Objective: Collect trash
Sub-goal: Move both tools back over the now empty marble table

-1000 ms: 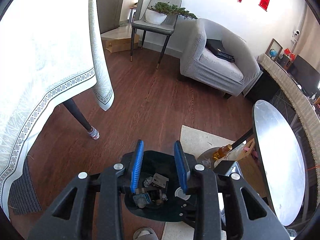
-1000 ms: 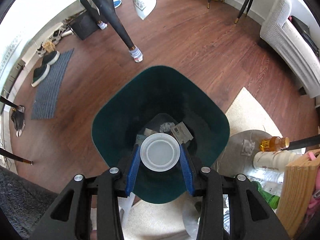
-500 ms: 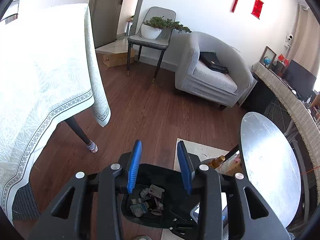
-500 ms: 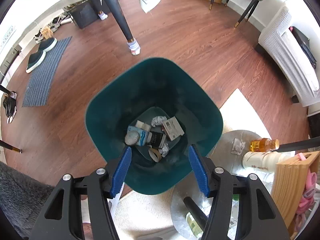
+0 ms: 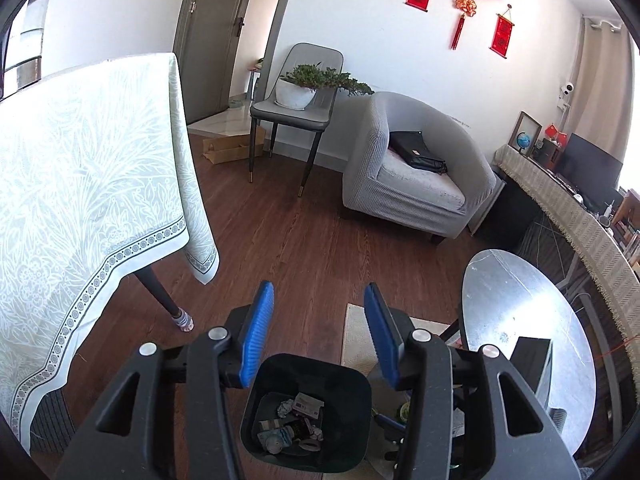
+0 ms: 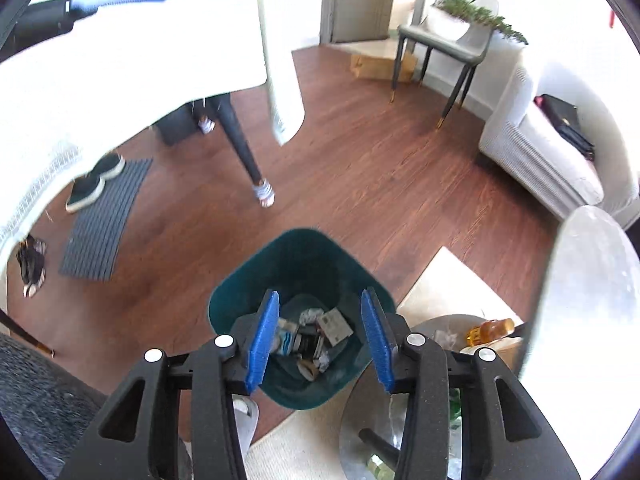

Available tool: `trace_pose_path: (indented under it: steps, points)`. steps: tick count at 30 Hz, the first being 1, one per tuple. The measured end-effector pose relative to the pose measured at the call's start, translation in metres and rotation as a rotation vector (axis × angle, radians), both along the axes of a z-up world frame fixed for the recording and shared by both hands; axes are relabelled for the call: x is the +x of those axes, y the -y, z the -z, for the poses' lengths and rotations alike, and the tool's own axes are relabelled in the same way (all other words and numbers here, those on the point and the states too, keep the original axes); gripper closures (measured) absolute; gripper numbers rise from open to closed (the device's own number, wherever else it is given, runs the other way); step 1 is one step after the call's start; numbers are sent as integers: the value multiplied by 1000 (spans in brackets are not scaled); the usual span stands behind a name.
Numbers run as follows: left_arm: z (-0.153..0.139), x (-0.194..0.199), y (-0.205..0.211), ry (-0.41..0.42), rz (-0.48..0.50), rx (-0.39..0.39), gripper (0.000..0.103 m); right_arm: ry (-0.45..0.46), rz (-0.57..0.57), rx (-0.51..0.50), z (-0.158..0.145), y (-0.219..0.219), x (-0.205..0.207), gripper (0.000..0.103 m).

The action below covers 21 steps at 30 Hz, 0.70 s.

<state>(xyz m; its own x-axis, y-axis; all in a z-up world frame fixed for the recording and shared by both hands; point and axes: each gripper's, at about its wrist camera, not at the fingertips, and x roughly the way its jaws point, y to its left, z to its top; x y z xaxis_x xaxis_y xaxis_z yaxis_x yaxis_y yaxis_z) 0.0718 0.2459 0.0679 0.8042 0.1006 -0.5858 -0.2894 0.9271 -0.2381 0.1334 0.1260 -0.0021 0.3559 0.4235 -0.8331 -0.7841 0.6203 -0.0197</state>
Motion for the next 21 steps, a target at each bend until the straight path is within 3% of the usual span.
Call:
trace_pose_path:
  steps: [6,10,13,16,17,21]
  points:
    - [-4,-2,24,14,28,41,43,58,97,69,-36,45,4,60]
    - [2,-3,46,-11,37,125,38,130,195,104,-62,90,3,59]
    - [2,-13,67,-5,60,171,28,157,284,150,-76,135,1,43]
    - [-1,-27,86,14,59,213,19,179,371,180,-87,183,-5,34]
    - [-1,-32,92,14,57,227,14,182,397,193,-91,199,-8,34]
    - [0,-50,110,10,61,242,13,211,464,200,-99,247,-24,31]
